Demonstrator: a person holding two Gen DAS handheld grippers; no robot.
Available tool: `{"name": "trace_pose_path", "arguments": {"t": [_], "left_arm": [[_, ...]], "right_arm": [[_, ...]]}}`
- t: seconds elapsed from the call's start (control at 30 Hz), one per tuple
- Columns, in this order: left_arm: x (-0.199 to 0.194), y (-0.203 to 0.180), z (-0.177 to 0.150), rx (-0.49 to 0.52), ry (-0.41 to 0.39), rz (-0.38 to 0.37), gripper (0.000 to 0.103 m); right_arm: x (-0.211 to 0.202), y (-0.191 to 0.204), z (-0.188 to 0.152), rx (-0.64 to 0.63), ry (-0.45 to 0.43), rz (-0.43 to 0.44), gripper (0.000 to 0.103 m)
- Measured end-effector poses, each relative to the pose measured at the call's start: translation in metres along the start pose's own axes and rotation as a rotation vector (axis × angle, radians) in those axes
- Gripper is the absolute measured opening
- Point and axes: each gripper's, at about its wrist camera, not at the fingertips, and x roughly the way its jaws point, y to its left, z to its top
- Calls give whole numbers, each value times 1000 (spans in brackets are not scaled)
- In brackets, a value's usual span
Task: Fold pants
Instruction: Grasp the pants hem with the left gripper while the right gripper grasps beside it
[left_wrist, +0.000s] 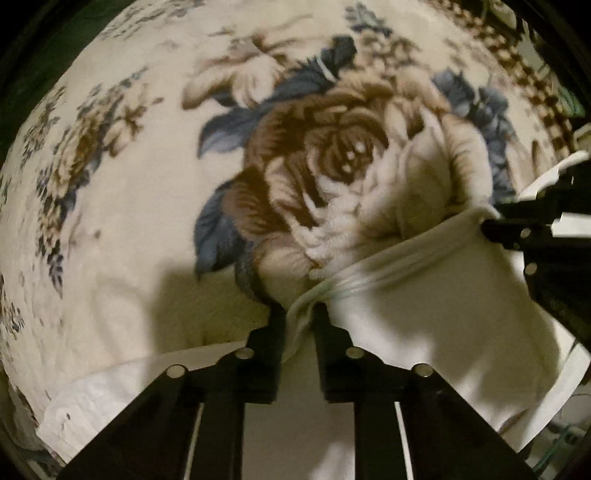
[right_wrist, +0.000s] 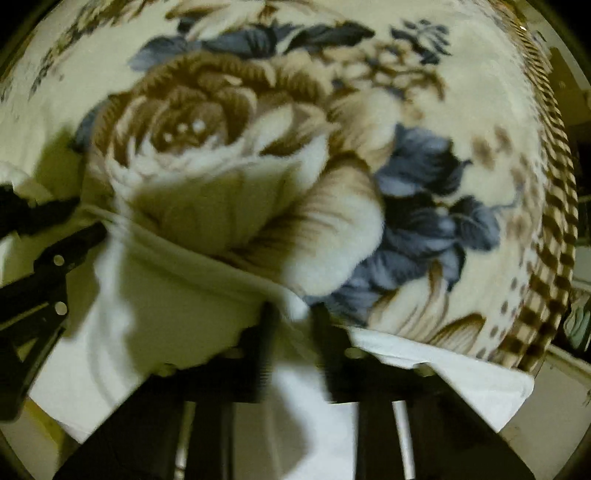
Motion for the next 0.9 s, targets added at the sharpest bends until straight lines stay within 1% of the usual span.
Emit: {"name": "trace_pose_path", "arguments": {"t": [0.03,0.1,0.17,0.27,0.33,0.37,0.4,0.43,0.47,0.5,0.6,0.67,0.7,0.77,0.83,0.9], "left_arm": [[-4,1,-2,-13,-9,-10,8],[-18,4,-8,-48,-34,-37,7],[-38,2,-16,-67,-70,-41,6],[-76,-6,-40,-125,-126,-61,6],[-93,-14,-61,-160,-152,-70,6],[-102,-19,-76,-181,-164,-74,6],[-114,-27,-96,-207,-171,-77,6],[-119,-31,-110,-225,-176,-77,5],[-126,-40,-127,-241,-181,-74,5],[-134,-50,-148,-264,-185,-70,5],[-143,-74,-200,-321,-158,-79,5],[-139,-94,-234,-350,-116,-82,5],[-136,-101,-246,-366,-99,-85,5],[-121,-117,-272,-395,-45,-87,5],[-104,-126,-291,-412,-4,-90,5],[-79,-133,-304,-431,43,-106,5]], "right_arm": [[-3,0,-2,7,-11,-6,10],[-16,-1,-9,40,-47,-8,8],[-36,-6,-18,87,-96,0,7],[-64,-10,-43,143,-164,26,7],[-83,-7,-70,175,-211,52,7],[-88,-6,-85,182,-224,63,7],[-92,-1,-107,186,-238,74,7],[-98,5,-129,187,-250,85,7],[-107,20,-157,187,-258,94,7],[-112,26,-180,187,-263,103,7],[-118,51,-240,173,-250,111,7],[-111,66,-281,165,-217,121,7],[-105,74,-303,159,-195,129,7],[-89,85,-332,150,-155,138,7],[-69,98,-359,135,-108,145,7],[-50,109,-376,112,-79,127,7]]}}
